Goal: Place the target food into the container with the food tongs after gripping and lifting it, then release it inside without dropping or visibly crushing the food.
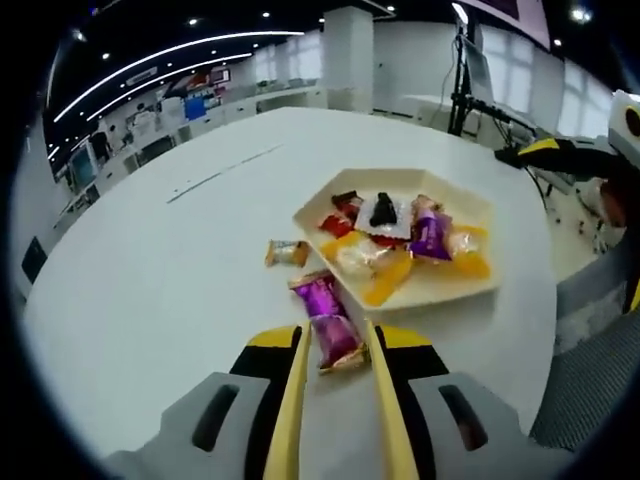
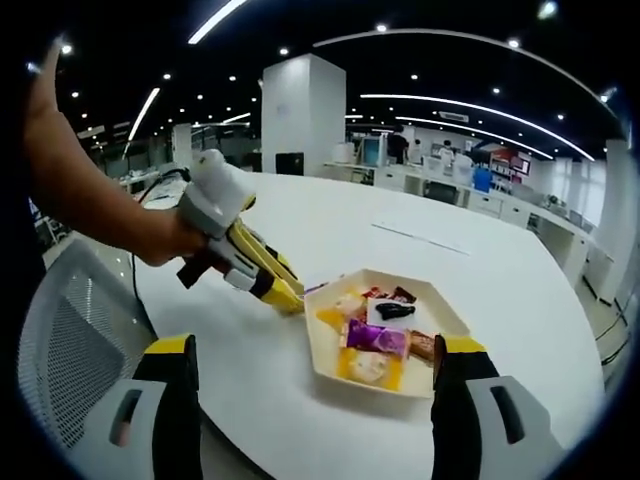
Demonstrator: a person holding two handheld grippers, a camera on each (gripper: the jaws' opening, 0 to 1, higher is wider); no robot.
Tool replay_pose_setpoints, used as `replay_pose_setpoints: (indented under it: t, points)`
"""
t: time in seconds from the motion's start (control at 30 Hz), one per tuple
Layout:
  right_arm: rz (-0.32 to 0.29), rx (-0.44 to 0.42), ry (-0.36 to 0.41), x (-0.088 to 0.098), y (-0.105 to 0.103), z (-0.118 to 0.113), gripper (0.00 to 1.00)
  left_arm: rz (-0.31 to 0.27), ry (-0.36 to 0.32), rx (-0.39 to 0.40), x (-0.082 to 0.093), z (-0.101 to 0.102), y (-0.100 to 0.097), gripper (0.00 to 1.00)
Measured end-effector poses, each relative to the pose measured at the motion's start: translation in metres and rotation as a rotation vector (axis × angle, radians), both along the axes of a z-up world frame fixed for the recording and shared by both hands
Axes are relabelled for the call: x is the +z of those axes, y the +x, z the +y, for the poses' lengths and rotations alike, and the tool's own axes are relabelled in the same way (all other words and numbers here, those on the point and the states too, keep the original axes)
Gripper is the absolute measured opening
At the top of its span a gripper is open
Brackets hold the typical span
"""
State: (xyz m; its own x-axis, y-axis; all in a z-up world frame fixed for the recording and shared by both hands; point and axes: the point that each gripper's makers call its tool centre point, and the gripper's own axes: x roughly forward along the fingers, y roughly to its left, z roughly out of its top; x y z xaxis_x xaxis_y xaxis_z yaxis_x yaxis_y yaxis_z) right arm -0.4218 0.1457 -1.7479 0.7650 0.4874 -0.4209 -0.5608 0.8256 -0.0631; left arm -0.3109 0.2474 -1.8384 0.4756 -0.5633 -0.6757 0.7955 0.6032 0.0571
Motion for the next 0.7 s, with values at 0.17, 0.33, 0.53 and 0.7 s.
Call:
replay_pose_setpoints:
  t: [0.17,0.33,0.53,0.7]
  points:
    - [0.0,0.001,-0.009,-0.001,0.0,-0.001,0.96,-0.014,-0.001,0.034,0.001,0.016,0.005,0.25]
    - [0.004,0.016,-0.009,-0.002,-0.001,0.002,0.96,0.02,-0.029,0.084,0.005,0.039,0.017,0.26]
    - [0.003,0.013,-0.012,-0.002,-0.001,0.001,0.96,0.028,0.008,0.055,0.007,0.036,0.029,0.26]
    - [0.005,0.008,-0.015,-0.003,-0.001,0.0,0.96,0.042,0.014,0.007,0.004,0.021,0.025,0.25]
